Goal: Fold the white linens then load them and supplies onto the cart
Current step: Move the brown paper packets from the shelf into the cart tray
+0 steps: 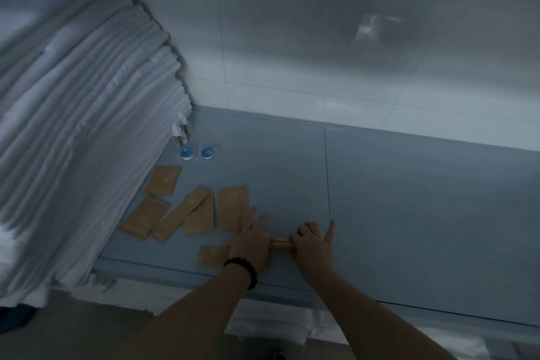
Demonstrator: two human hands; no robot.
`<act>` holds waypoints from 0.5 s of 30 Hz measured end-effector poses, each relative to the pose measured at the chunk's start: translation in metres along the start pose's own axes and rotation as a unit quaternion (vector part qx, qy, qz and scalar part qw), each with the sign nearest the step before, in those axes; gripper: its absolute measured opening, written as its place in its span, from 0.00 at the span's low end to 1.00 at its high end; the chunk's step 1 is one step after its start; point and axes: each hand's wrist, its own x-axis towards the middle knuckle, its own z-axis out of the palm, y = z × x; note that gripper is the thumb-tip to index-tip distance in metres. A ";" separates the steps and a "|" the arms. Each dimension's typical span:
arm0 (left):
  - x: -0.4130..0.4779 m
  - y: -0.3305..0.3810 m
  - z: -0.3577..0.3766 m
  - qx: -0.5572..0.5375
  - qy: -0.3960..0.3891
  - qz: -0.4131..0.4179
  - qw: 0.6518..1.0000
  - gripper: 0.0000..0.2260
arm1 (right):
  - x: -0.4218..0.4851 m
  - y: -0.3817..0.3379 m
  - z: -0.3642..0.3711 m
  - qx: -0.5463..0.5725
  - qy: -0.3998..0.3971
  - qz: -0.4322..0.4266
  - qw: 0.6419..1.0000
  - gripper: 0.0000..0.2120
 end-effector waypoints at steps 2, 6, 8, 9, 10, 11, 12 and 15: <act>0.001 0.001 -0.006 -0.007 0.015 -0.001 1.000 0.12 | 0.000 -0.001 -0.006 0.003 0.013 0.015 1.000 0.13; 0.000 0.003 -0.022 -0.021 0.048 -0.008 0.999 0.11 | 0.001 -0.007 -0.022 0.017 0.075 0.011 0.997 0.13; -0.002 0.003 -0.030 -0.019 0.072 -0.015 0.997 0.11 | 0.003 -0.012 -0.033 0.020 0.110 0.013 0.994 0.13; -0.003 0.003 -0.035 -0.018 0.086 -0.018 0.996 0.11 | 0.004 -0.013 -0.038 0.022 0.129 0.016 0.991 0.13; -0.006 0.002 -0.039 -0.021 0.099 -0.022 0.995 0.10 | 0.005 -0.014 -0.042 0.025 0.146 0.017 0.989 0.13; -0.009 0.000 -0.044 -0.028 0.115 -0.027 0.993 0.10 | 0.006 -0.015 -0.046 0.030 0.163 0.015 0.986 0.13; -0.012 0.000 -0.049 -0.034 0.134 -0.030 0.990 0.08 | 0.006 -0.016 -0.049 0.036 0.179 0.011 0.983 0.13; -0.023 -0.006 -0.061 -0.049 0.180 -0.056 0.981 0.05 | 0.010 -0.023 -0.057 0.048 0.215 -0.007 0.975 0.13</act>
